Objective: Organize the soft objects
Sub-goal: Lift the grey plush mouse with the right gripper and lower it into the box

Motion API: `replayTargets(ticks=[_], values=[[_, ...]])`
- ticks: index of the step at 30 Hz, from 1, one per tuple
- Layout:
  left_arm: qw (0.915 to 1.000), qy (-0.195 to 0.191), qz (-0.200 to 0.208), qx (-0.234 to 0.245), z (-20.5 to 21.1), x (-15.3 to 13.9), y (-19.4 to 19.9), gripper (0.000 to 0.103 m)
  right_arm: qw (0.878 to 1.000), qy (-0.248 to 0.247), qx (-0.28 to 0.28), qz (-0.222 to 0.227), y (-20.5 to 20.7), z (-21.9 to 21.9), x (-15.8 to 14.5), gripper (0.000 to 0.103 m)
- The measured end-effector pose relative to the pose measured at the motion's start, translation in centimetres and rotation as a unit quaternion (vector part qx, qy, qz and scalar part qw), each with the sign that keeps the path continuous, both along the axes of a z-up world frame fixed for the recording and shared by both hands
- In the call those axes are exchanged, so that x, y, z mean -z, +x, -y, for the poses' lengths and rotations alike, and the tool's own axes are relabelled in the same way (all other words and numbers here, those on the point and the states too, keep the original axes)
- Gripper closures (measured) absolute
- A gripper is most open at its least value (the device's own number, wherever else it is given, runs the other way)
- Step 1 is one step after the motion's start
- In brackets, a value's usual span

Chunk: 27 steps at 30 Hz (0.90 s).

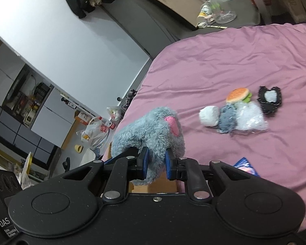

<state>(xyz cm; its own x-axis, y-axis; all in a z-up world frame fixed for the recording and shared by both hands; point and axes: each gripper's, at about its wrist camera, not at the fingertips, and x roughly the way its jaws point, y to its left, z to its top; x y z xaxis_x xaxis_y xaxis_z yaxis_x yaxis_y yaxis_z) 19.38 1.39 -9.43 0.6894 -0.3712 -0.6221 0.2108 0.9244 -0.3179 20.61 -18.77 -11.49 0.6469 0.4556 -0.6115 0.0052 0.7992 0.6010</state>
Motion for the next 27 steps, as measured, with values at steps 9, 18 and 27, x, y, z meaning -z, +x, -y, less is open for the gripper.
replayTargets(ticks=[9, 18, 27], values=[[0.9987, -0.013, -0.008, -0.049, -3.5, 1.5, 1.1, 0.074, 0.999, -0.023, -0.025, -0.007, 2.3, -4.2, 0.8, 0.086], [0.9928, -0.04, -0.015, -0.111, -7.5, 2.6, 2.3, 0.074, 0.998, -0.032, -0.056, -0.009, 4.8, -8.4, 1.4, 0.086], [0.9823, -0.063, -0.051, -0.169, -10.9, 5.2, 4.0, 0.074, 0.995, -0.04, -0.076, -0.041, 7.4, -11.8, 3.7, 0.084]])
